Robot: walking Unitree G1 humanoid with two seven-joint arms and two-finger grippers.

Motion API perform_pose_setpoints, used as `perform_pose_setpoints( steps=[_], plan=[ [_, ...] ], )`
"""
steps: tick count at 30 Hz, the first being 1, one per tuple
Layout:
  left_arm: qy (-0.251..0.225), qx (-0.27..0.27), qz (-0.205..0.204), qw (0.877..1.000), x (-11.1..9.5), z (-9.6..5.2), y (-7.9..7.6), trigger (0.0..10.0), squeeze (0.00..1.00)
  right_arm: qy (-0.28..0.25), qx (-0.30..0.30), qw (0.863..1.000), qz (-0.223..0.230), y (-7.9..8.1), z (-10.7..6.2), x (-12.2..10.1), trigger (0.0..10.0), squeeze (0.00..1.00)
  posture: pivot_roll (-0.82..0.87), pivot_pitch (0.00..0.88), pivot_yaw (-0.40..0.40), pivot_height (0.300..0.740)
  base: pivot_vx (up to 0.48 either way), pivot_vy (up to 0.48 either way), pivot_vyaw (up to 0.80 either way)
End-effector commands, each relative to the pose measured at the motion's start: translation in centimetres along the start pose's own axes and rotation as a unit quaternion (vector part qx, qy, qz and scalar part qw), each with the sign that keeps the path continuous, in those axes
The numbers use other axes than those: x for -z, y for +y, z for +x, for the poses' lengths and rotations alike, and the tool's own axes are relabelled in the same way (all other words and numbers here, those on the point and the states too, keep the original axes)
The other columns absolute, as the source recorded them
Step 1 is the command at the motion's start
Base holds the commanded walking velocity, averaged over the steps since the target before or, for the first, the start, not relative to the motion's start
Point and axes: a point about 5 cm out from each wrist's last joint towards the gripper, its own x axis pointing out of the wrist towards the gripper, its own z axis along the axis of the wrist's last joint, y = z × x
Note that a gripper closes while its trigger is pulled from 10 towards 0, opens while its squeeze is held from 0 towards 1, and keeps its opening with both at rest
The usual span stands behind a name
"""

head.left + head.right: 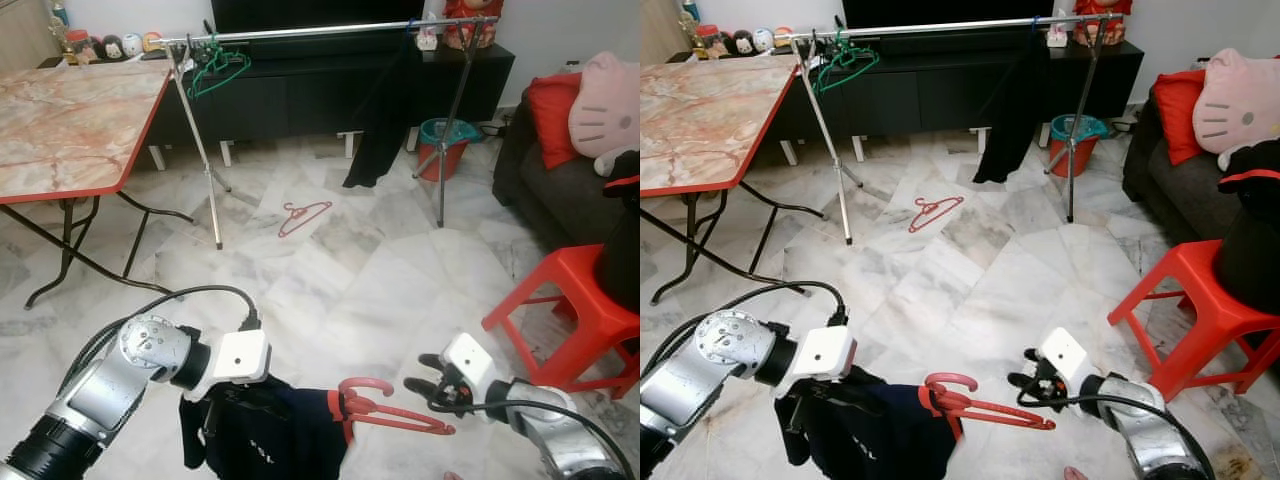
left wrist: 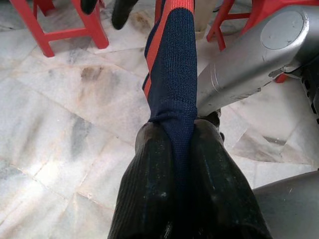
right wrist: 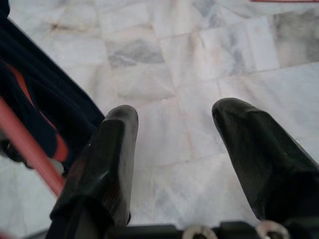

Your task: Hang hanger

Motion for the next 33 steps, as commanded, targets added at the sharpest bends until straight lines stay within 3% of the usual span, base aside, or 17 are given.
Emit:
perform_pose_setpoints(
  steps=[1, 3, 5, 8, 9, 11, 13, 16, 18, 24, 30, 33],
  plan=[
    [-0.005, 0.0, 0.004, 1.0, -0.3, 0.1, 0.0, 10.0, 0.0, -0.003, 0.023, 1.0, -0.018, -0.9, -0.5, -0.7, 10.0, 1.0, -0.19, 0.0, 0.015, 0.74, 0.0, 0.0, 0.0],
    [0.003, -0.001, 0.002, 1.0, -0.1, 0.2, 0.0, 10.0, 0.0, -0.03, 0.1, 0.994, -0.017, -3.0, -1.3, -1.9, 10.0, 1.0, -0.19, 0.0, 0.018, 0.74, 0.0, 0.0, 0.0],
    [0.007, -0.002, 0.001, 1.0, 0.0, 0.2, 0.0, 10.0, 0.0, -0.042, 0.133, 0.99, -0.022, -3.7, -1.7, -2.4, 10.0, 1.0, -0.19, 0.0, 0.018, 0.74, 0.0, 0.0, 0.0],
    [0.018, -0.007, -0.001, 1.0, 0.4, 0.3, 0.0, 10.0, 0.0, -0.069, 0.232, 0.97, -0.012, -6.1, -2.8, -3.8, 10.0, 1.0, -0.19, 0.0, 0.02, 0.74, 0.0, 0.0, 0.0],
    [0.016, -0.011, -0.005, 1.0, 0.4, 0.5, 0.1, 10.0, 0.0, -0.092, 0.282, 0.955, -0.002, -7.2, -3.5, -4.7, 10.0, 0.0, -0.19, 0.0, 0.02, 0.74, 0.0, 0.0, 0.0],
    [0.012, -0.02, -0.007, 1.0, 0.3, 0.7, 0.2, 10.0, 0.0, -0.114, 0.303, 0.946, 0.004, -7.8, -3.9, -5.5, 10.0, 0.0, -0.19, 0.0, 0.019, 0.74, 0.0, 0.0, 0.0],
    [0.007, -0.034, -0.009, 0.999, 0.1, 1.0, 0.6, 10.0, 0.0, -0.152, 0.285, 0.946, 0.013, -7.5, -3.7, -6.6, 10.0, 0.0, -0.19, 0.0, 0.018, 0.74, 0.0, 0.0, 0.0],
    [0.001, -0.054, -0.024, 0.998, -0.1, 1.3, 1.2, 10.0, 0.0, -0.184, 0.192, 0.964, 0.011, -5.6, -2.6, -7.8, 10.0, 0.0, -0.19, 0.0, 0.02, 0.74, 0.0, 0.0, 0.0],
    [-0.016, -0.071, -0.038, 0.997, -0.5, 1.4, 2.0, 10.0, 0.0, -0.185, 0.066, 0.98, -0.019, -2.7, -1.5, -8.3, 10.0, 0.0, -0.19, 0.0, 0.023, 0.74, 0.0, 0.0, 0.0],
    [-0.027, -0.074, -0.04, 0.996, -1.0, 1.6, 2.5, 10.0, 0.0, -0.159, -0.034, 0.986, -0.048, -0.5, -1.2, -7.7, 10.0, 0.0, -0.19, 0.0, 0.024, 0.74, 0.0, 0.0, 0.0],
    [-0.026, -0.066, -0.03, 0.997, -1.4, 2.1, 3.0, 10.0, 0.0, -0.157, -0.076, 0.984, -0.044, -0.2, -2.4, -7.5, 10.0, 0.0, -0.2, 0.0, 0.027, 0.74, 0.0, 0.0, 0.0],
    [-0.026, -0.06, -0.03, 0.997, -1.5, 2.4, 3.0, 10.0, 0.0, -0.156, -0.08, 0.984, -0.044, -0.8, -3.4, -7.6, 10.0, 0.0, -0.21, 0.0, 0.024, 0.74, 0.0, 0.0, 0.0]
  ],
)
